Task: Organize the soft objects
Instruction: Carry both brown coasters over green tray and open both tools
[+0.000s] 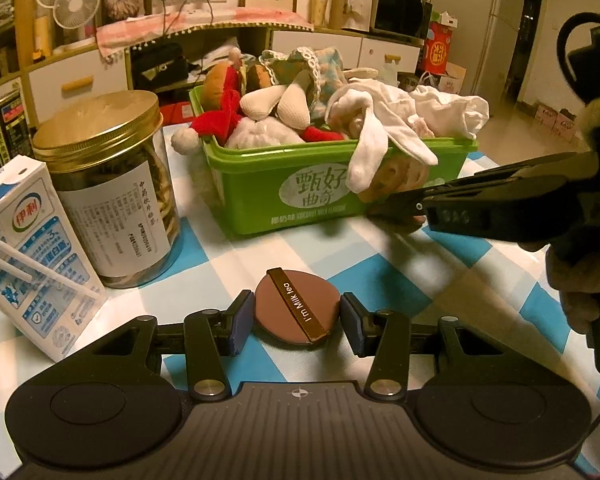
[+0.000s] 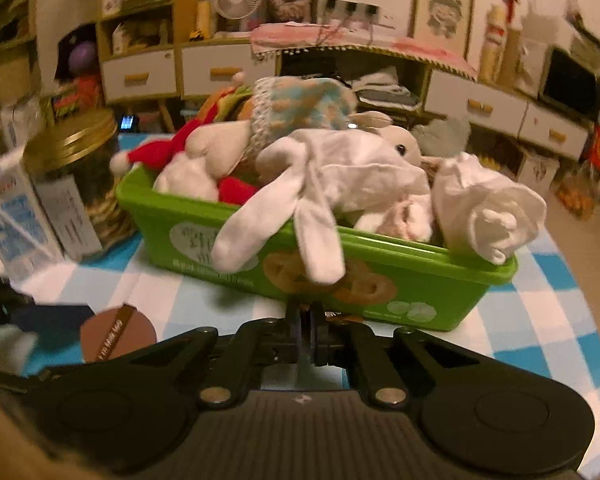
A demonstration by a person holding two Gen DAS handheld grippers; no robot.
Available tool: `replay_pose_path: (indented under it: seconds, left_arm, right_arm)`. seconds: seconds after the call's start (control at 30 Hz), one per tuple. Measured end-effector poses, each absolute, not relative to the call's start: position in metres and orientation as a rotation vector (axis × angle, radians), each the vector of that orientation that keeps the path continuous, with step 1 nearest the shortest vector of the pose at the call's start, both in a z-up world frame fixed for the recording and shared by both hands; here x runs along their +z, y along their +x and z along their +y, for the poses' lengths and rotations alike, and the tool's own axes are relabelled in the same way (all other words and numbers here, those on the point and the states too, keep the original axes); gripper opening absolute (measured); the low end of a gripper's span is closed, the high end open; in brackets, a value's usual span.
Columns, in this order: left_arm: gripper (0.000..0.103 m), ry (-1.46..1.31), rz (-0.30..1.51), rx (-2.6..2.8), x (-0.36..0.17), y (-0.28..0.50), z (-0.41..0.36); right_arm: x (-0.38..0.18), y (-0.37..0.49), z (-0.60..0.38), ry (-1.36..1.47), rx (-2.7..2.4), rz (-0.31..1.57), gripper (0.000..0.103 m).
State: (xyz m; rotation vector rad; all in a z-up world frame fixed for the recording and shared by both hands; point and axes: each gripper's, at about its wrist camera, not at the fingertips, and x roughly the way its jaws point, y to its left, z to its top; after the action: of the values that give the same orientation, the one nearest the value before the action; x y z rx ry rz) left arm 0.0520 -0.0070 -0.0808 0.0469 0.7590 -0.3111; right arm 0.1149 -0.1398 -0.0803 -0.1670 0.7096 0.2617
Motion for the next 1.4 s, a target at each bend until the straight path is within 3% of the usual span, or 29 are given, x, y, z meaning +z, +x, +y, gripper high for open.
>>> replay_pose_path:
  seconds: [0.67, 1.17, 1.4]
  left_arm:
    - [0.045, -0.006, 0.733, -0.328, -0.067, 0.064, -0.003]
    - [0.045, -0.063, 0.564, -0.360, -0.017, 0.076, -0.023]
    - [0.046, -0.108, 0.538, -0.332, -0.019, 0.105, -0.037]
  right_arm:
    - [-0.027, 0.096, -0.187, 0.174, 0.403, 0.752, 0.006]
    - [0.022, 0.095, -0.211, 0.322, 0.348, 0.589, 0.006]
    - [0.026, 0.111, -0.216, 0.358, 0.253, 0.522, 0.006]
